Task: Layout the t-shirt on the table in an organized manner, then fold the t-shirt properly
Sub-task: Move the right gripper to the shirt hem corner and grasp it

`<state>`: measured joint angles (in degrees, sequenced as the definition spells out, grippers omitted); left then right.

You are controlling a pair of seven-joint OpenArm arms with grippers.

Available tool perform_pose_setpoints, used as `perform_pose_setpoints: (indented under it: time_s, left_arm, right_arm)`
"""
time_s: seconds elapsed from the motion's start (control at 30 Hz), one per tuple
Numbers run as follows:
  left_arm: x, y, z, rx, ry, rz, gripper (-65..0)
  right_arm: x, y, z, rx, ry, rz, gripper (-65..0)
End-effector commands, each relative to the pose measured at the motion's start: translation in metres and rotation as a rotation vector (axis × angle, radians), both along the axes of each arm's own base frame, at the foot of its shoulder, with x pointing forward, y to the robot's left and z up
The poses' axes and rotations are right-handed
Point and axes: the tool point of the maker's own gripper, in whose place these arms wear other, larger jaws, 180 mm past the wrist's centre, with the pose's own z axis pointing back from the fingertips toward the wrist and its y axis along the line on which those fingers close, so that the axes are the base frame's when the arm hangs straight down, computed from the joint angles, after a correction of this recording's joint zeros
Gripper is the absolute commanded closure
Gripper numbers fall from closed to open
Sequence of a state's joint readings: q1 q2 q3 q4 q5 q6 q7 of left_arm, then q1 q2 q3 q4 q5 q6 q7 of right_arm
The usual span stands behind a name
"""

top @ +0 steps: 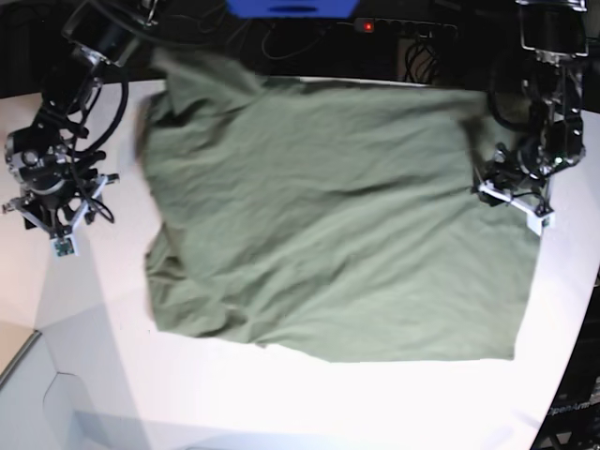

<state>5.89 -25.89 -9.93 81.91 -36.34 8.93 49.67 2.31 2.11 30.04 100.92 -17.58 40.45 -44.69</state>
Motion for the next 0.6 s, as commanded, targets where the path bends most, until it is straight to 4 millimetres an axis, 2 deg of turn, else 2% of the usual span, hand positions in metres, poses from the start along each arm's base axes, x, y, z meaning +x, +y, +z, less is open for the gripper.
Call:
perform_pose_setpoints:
  time_s: [0.0,0.2,0.27,0.43,0.57]
  left_arm:
    - [-0.007,-0.002,-0.003,-0.015,0.049,0.004,-32.9]
    - [0.002,-0.015,0.007,-0.032,0.004,-0.013,-32.9]
    - [0.010,-0.014,0.014,-0.032,-0.016,-0.009,-32.9]
    - [0.014,0.015,0.026,-0.029,-0.053,0.083,-32.9]
    - [0.013,0.026,0.031,-0.025,-0.068,0.115,-32.9]
  right_arm:
    - [0.010,0.000,0.014,-0.008,-0.054,0.010,-35.3]
    - [0.024,0.031,0.014,-0.003,-0.054,0.105,-35.3]
    - [0.037,0.045,0.022,0.005,-0.082,0.140,-35.4]
    - [0.086,0.076,0.020,0.073,-0.085,0.211,-35.0]
    - [0.112,0.087,0.005,0.142,-0.035,0.225,-33.1]
